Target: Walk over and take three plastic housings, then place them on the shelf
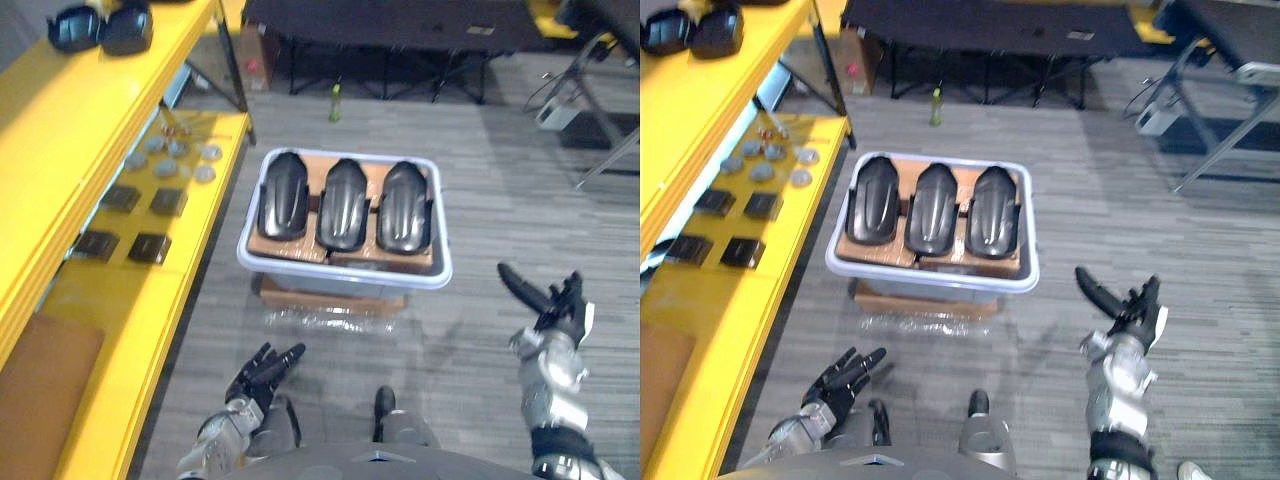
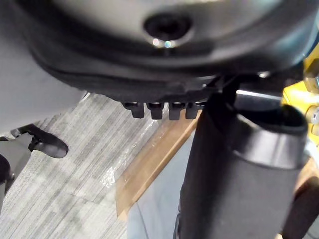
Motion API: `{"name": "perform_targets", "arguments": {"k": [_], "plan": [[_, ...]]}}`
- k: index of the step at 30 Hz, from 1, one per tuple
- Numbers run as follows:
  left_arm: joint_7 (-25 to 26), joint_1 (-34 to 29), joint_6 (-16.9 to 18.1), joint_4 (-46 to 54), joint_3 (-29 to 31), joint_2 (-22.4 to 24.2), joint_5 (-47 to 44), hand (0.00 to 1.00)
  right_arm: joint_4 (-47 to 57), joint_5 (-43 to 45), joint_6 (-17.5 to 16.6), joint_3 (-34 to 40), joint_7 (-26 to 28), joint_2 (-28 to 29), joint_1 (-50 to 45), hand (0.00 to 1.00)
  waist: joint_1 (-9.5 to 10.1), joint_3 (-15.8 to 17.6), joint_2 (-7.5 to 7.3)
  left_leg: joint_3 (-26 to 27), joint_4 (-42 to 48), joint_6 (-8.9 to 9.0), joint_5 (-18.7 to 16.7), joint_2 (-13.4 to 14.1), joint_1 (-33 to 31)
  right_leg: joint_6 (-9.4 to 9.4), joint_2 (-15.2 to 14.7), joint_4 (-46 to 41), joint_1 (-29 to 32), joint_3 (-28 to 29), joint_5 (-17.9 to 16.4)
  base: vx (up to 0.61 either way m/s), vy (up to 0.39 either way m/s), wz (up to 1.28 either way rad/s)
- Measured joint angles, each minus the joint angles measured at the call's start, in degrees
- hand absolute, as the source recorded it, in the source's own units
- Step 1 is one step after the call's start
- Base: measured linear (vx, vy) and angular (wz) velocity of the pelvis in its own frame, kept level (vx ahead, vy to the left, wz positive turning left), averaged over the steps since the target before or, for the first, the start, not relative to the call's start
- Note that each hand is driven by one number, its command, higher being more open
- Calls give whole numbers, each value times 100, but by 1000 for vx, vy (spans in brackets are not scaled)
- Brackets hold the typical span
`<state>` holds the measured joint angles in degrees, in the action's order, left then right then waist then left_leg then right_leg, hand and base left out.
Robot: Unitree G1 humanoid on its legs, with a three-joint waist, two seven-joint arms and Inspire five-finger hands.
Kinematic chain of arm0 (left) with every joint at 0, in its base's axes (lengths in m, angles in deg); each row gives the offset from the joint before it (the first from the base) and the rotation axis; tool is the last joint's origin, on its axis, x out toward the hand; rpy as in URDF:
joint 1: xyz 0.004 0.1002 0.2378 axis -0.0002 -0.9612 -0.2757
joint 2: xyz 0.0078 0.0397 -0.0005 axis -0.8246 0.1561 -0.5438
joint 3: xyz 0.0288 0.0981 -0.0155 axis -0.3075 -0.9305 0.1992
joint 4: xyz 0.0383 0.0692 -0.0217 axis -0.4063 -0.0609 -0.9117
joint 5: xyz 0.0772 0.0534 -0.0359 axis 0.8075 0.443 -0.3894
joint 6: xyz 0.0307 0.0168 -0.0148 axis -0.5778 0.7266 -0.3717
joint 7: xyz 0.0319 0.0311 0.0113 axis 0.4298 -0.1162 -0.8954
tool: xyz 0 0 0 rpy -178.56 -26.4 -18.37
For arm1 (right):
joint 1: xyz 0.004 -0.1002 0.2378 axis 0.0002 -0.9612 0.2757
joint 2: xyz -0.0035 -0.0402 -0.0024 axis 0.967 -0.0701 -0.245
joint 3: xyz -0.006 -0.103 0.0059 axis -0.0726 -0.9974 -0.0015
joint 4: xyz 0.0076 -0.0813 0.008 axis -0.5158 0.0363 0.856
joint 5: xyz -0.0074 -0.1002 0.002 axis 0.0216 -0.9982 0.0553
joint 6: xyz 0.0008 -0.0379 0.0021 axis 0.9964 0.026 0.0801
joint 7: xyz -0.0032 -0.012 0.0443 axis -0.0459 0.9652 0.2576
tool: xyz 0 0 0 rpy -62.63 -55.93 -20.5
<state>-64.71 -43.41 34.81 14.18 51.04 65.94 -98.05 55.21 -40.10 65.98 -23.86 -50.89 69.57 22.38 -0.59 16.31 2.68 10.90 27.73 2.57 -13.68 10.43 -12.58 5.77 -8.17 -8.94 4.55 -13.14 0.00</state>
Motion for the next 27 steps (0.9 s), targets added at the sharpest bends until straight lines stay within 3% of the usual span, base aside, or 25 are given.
{"name": "perform_targets", "arguments": {"k": [3,4,6,11,15,19,24,27], "plan": [[-56,485,278,-2,12,-39,-45,100,-372,46,138,-16,-98,-437,1014,100,152,657,-11,-220,505,-49,-9,-15,-517,-27,-123,-995,621,-78,-302,-206,39,26],[-77,545,320,2,10,-44,-49,100,-468,47,167,-35,-101,-528,1164,100,199,719,-25,-243,561,-58,-6,-42,-598,-29,-177,-1161,739,-88,-360,-194,32,31],[-122,617,413,-22,-14,-39,-121,100,-956,66,228,-156,-100,-870,1667,100,221,735,-19,-344,654,-115,25,-203,-893,-20,-372,-1549,1092,-141,-517,-145,47,35],[-169,779,663,-110,-237,-25,-415,100,-2157,250,527,-693,-121,-1924,2805,100,274,898,275,-487,733,-193,164,-433,-1439,8,-613,-1809,1590,-220,-524,-106,61,22],[-290,972,827,-305,-417,-21,-728,100,-2848,267,867,-1155,-148,-2416,3439,100,365,1012,422,-512,703,-252,283,-575,-1716,14,-765,-1952,1912,-219,-519,-51,36,12],[-568,1175,991,-385,-630,52,-1125,100,-3648,219,1192,-1493,-174,-2932,4203,100,550,1222,715,-541,684,-339,397,-656,-1961,45,-852,-2052,2173,-240,-498,-10,3,8],[-712,1239,1068,-447,-685,130,-1260,100,-3989,224,1277,-1725,-184,-3046,4608,100,659,1262,824,-583,586,-353,513,-744,-2063,10,-953,-2222,2339,-299,-538,29,-35,11],[-747,1246,1133,-453,-747,132,-1368,100,-3996,200,1103,-2132,-386,-3314,4860,100,683,1256,845,-633,606,-344,527,-786,-2141,0,-1017,-2376,2422,-352,-624,4,-36,14]]}}
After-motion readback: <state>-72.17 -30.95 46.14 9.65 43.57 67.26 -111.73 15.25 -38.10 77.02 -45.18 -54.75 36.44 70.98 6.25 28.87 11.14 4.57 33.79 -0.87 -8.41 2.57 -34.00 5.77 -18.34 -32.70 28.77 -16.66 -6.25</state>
